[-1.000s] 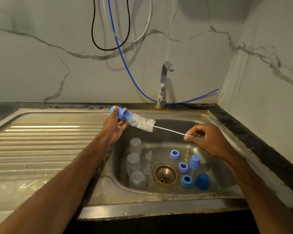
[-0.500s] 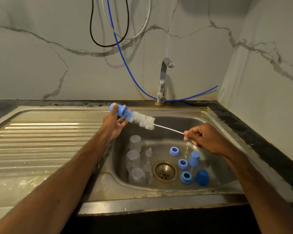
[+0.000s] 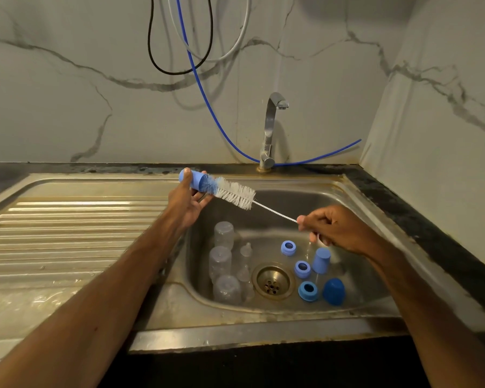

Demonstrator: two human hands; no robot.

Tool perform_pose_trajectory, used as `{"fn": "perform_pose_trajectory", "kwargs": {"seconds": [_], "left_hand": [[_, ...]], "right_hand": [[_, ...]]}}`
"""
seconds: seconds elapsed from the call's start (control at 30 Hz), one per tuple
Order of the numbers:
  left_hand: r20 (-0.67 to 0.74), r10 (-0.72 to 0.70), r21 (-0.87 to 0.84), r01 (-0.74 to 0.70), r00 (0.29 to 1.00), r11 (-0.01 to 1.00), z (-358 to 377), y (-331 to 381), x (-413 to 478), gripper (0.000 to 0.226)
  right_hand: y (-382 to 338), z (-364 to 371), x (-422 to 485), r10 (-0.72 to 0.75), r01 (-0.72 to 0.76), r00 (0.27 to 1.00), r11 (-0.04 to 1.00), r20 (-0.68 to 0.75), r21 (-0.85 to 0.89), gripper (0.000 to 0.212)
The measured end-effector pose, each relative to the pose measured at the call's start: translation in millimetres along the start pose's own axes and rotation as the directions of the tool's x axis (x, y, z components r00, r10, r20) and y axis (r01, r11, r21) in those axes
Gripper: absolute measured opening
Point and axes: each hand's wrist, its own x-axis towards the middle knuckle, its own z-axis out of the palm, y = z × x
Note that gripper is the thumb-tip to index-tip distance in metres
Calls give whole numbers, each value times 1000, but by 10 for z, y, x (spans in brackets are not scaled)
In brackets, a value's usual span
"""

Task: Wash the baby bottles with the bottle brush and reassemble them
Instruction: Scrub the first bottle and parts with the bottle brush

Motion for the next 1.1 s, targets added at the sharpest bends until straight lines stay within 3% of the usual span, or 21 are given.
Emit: {"fn": "perform_pose_trajectory", "kwargs": {"seconds": [0.1,0.33,0.47,0.57,0.7,0.87,1.1], "left_hand": [[-5,5,14,-5,1000,1000,2,-9,-3,47],[23,14,-44,-13,1000,999,-42,13,29,53],[-102,48,-200,-68,994,977,-132,140,71,49],[-203,40,-226,-87,978,970,-137,192,34,38],[-67,-34,-156,23,997,987,29,57,-82,49],[95,-145,-76,152,985,985,366,-154,-317,39],[169,-112,25,109,979,994,544,-376,-424,43]], "right_hand": [[3,-47,-23,-79,73,992,996,-97,-59,15],[-48,-49,-28,77,-85,993,992,89,89,47],[-49,-100,-53,109,-113,991,992,75,57,49],[-69,-104,-60,84,-87,996,991,36,100,46],[-111,-37,-34,20,-18,1000,986,-15,167,36],[-197,223,16,75,-86,996,969,56,232,37],[-363,483,24,140,-151,988,922,57,356,41]]}}
